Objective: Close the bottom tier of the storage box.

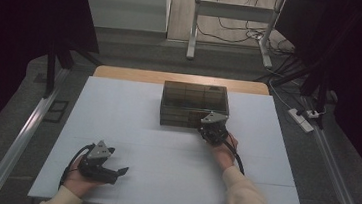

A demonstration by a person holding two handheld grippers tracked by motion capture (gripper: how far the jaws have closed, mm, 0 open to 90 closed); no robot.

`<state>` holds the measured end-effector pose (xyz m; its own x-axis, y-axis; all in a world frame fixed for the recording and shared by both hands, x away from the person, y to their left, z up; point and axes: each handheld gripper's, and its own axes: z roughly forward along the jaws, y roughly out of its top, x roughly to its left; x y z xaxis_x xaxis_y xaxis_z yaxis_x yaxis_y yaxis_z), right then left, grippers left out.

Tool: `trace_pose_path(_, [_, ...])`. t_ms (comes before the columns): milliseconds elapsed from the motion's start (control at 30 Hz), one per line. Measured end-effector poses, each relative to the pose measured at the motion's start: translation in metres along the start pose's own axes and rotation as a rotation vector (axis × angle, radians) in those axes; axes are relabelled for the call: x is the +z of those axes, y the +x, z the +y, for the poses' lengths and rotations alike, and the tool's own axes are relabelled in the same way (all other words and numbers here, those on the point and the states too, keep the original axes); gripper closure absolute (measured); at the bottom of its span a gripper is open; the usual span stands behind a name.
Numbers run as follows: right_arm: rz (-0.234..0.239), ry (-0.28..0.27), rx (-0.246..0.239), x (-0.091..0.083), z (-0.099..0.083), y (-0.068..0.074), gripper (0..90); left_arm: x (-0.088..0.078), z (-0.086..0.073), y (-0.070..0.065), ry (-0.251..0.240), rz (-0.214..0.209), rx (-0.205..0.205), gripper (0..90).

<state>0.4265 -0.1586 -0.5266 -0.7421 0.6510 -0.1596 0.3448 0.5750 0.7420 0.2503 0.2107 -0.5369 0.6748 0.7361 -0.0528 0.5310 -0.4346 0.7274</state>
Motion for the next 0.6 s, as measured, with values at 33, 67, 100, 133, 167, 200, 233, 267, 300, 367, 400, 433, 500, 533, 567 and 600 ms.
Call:
trace_pose_path(33, [-0.002,0.001,-0.001,0.000,0.000,0.000,89.1,0.000,0.000,0.000,0.001,-0.001,0.001,12.0])
trace_pose_path(67, [-0.006,0.004,0.001,-0.001,0.000,0.000,89.1,0.001,0.001,0.000,0.001,-0.003,0.000,12.0])
trace_pose_path(100, [-0.007,0.006,0.003,-0.002,-0.001,0.000,89.1,0.001,0.001,0.000,0.000,-0.004,0.000,12.0])
trace_pose_path(133, [-0.006,0.009,0.005,-0.003,-0.001,0.000,89.1,0.001,0.001,0.000,-0.001,-0.004,0.000,12.0])
trace_pose_path(167, [-0.003,0.008,0.008,-0.005,-0.002,0.000,89.1,0.001,0.001,0.000,-0.002,-0.004,0.000,12.0])
trace_pose_path(200, [-0.004,0.010,0.009,-0.006,-0.002,0.000,89.1,0.001,0.002,0.001,-0.003,-0.005,0.001,12.0])
trace_pose_path(233, [-0.003,0.011,0.011,-0.009,-0.003,0.000,89.1,0.001,0.002,0.001,-0.004,-0.006,0.001,12.0])
trace_pose_path(267, [-0.001,0.012,0.013,-0.011,-0.004,0.001,89.1,0.002,0.002,0.001,-0.003,-0.006,0.002,12.0])
trace_pose_path(300, [-0.001,0.012,0.014,-0.013,-0.004,0.002,89.1,0.002,0.003,0.001,-0.002,-0.008,0.003,12.0])
trace_pose_path(367, [0.002,0.020,0.002,-0.019,-0.007,0.004,89.1,0.003,0.003,0.001,-0.001,-0.010,0.006,11.9])
trace_pose_path(400, [0.008,0.023,-0.003,-0.022,-0.008,0.006,89.1,0.003,0.003,0.001,-0.002,-0.012,0.006,12.0])
trace_pose_path(433, [0.015,0.026,-0.002,-0.024,-0.010,0.006,89.1,0.004,0.004,0.001,-0.001,-0.013,0.007,12.0])
trace_pose_path(500, [0.027,0.029,-0.003,-0.031,-0.014,0.009,89.1,0.005,0.004,0.002,0.002,-0.017,0.009,12.0])
trace_pose_path(533, [0.032,0.027,-0.003,-0.036,-0.016,0.009,89.1,0.006,0.005,0.002,0.004,-0.018,0.007,11.9])
trace_pose_path(567, [0.041,0.021,0.005,-0.041,-0.019,0.010,89.0,0.006,0.005,0.003,0.006,-0.018,0.008,12.0])
trace_pose_path(600, [0.045,0.017,0.010,-0.045,-0.022,0.010,89.0,0.007,0.005,0.003,0.007,-0.019,0.007,12.0])
